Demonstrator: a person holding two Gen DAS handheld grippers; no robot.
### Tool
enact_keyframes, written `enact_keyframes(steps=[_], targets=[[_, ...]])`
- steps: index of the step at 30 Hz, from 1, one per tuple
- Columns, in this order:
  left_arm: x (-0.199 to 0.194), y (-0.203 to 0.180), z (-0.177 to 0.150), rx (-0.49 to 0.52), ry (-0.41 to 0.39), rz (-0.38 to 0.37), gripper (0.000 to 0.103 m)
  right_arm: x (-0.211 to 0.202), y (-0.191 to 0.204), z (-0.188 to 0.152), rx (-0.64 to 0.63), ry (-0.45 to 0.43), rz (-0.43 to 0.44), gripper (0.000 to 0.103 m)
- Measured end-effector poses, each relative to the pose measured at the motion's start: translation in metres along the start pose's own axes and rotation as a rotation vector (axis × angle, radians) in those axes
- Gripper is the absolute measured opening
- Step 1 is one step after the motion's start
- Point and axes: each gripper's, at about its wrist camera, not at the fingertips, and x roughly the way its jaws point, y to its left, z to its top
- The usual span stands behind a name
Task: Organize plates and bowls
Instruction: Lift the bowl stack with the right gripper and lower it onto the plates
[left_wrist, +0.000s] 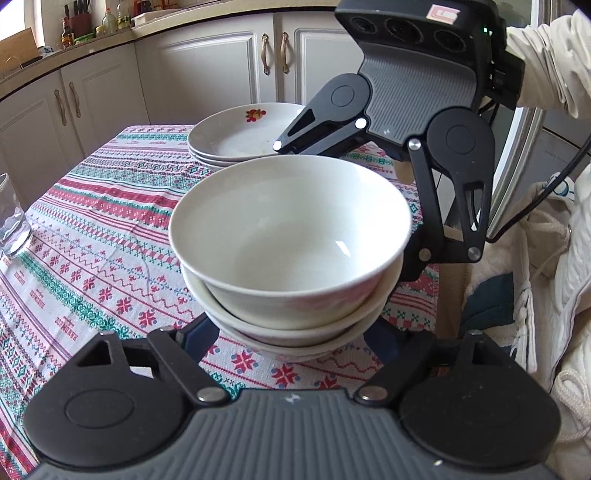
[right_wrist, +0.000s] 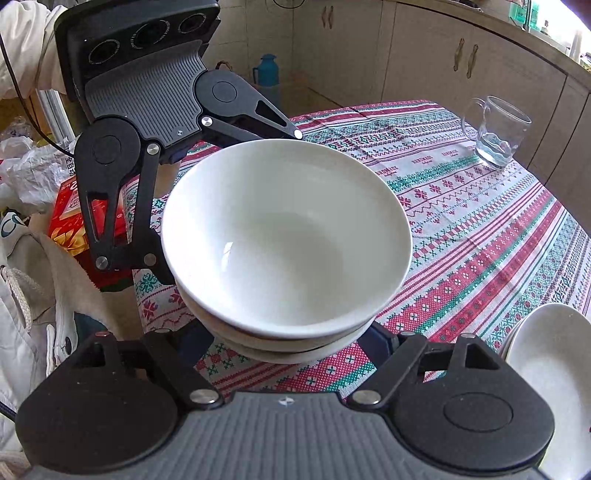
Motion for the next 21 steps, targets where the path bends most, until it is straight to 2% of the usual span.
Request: enact_keyframes(steps=[9,21], targets=[[0.003,-0.002,0.034,0.022,-0.016,0.001,0.084,-0.025,-0.013,-0.006,0.004,-0.018,-0.016,0.087],[0.036,0.017,0.113,0.101,-0.061,-0.037,0.084,-0.083,-0.063,-0.019,0.030,-0.034,-0.113,0.087]])
